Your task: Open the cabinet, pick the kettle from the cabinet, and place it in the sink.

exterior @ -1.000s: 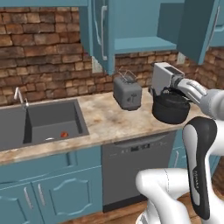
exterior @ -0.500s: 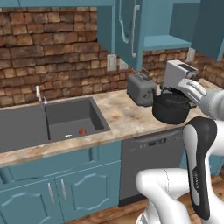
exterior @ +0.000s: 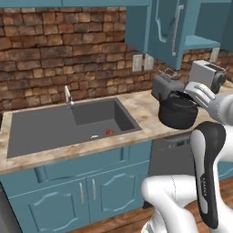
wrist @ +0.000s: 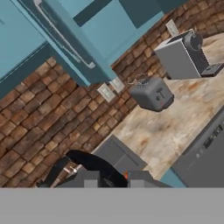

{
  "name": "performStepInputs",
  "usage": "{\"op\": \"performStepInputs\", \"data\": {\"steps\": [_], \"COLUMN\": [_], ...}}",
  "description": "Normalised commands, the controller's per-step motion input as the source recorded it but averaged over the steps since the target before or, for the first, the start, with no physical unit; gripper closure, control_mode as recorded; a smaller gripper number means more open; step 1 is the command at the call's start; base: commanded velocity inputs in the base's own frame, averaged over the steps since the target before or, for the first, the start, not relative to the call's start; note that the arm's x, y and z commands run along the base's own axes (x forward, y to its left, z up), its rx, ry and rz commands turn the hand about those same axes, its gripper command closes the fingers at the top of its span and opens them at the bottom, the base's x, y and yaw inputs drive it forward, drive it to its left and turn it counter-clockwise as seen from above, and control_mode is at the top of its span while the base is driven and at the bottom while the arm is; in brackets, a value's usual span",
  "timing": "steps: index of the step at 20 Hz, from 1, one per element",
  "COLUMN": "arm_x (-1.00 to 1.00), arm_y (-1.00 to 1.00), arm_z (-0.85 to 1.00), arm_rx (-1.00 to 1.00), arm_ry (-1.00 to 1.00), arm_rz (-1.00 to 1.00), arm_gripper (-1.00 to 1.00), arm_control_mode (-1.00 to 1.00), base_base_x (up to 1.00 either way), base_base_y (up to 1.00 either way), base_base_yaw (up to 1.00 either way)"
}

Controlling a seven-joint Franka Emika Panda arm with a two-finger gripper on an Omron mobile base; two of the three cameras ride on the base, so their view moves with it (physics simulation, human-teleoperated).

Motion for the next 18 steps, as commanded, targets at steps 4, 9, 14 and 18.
{"op": "performStepInputs", "data": {"steps": [4,9,14,18], "arm_x": [0.00,0.00,0.00,0.00], "arm_y": [0.00,0.00,0.00,0.00], "arm_z": [0.00,0.00,0.00,0.00], "arm_rx": [0.00,0.00,0.00,0.00], "arm_ry": [0.00,0.00,0.00,0.00], "arm_rz": [0.00,0.00,0.00,0.00], "arm_gripper": [1.00,1.00,1.00,1.00], "arm_control_mode": [1.00,1.00,1.00,1.00], "base_base_x": [0.02,0.22,0.31,0.39], "base_base_y": [0.68,0.61,0.48,0.34], "base_base_yaw": [0.00,0.00,0.00,0.00]}}
